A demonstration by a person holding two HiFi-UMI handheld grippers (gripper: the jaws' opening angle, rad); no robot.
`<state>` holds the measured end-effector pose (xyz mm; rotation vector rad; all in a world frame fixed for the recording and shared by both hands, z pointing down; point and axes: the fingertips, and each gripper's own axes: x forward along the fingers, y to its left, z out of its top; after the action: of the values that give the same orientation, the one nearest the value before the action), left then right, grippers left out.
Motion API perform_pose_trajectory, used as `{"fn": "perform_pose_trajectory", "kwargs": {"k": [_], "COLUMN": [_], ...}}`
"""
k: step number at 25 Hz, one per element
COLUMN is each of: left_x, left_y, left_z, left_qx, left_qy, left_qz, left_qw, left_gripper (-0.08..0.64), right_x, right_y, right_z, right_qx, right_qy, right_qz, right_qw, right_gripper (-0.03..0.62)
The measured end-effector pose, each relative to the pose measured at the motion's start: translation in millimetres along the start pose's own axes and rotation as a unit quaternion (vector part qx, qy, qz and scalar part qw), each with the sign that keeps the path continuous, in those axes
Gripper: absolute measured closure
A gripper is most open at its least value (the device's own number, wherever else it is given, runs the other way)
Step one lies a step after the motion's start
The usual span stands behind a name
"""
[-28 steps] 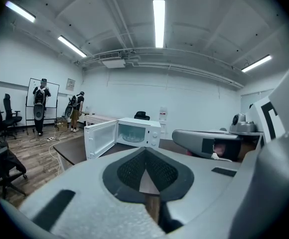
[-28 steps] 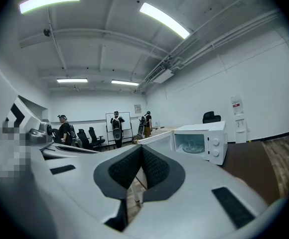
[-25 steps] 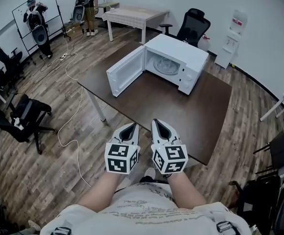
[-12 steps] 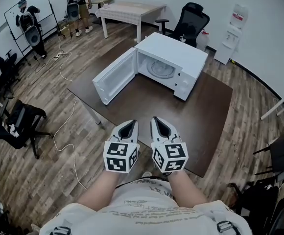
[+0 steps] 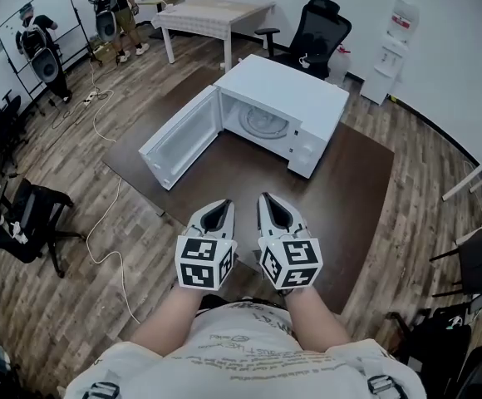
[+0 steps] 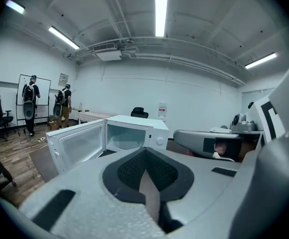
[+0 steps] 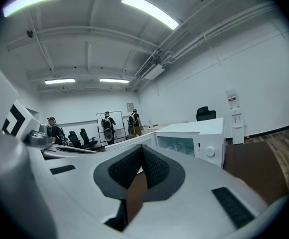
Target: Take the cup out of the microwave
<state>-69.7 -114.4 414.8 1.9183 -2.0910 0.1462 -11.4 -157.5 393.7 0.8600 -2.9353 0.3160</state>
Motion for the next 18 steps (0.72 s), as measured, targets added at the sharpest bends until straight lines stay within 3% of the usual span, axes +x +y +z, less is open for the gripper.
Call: {"fn": "perform_pose_trajectory", "kwargs": {"k": [7, 18], "left_x": [26.1, 98.5], "left_y": [15.2, 52.2], "left_z": [-3.8, 22.8], "left_qx": [-0.016, 0.007], "left_qy": [0.01, 0.011], "left_qz": [-0.001, -0.032], "left_qw": [0.9998, 0.9994], "left_gripper": [0.546, 0.545], "right_x": [16.2, 70.8], "right_y": [-10.0, -39.1], "right_z": [-11.8, 3.1], "right_qx": [0.001, -0.002], "right_qy": [0.02, 0.016], "right_qz": [-0.01, -0.054], "right_qw": [1.0, 0.998], "right_gripper": [0.58, 0.578]}}
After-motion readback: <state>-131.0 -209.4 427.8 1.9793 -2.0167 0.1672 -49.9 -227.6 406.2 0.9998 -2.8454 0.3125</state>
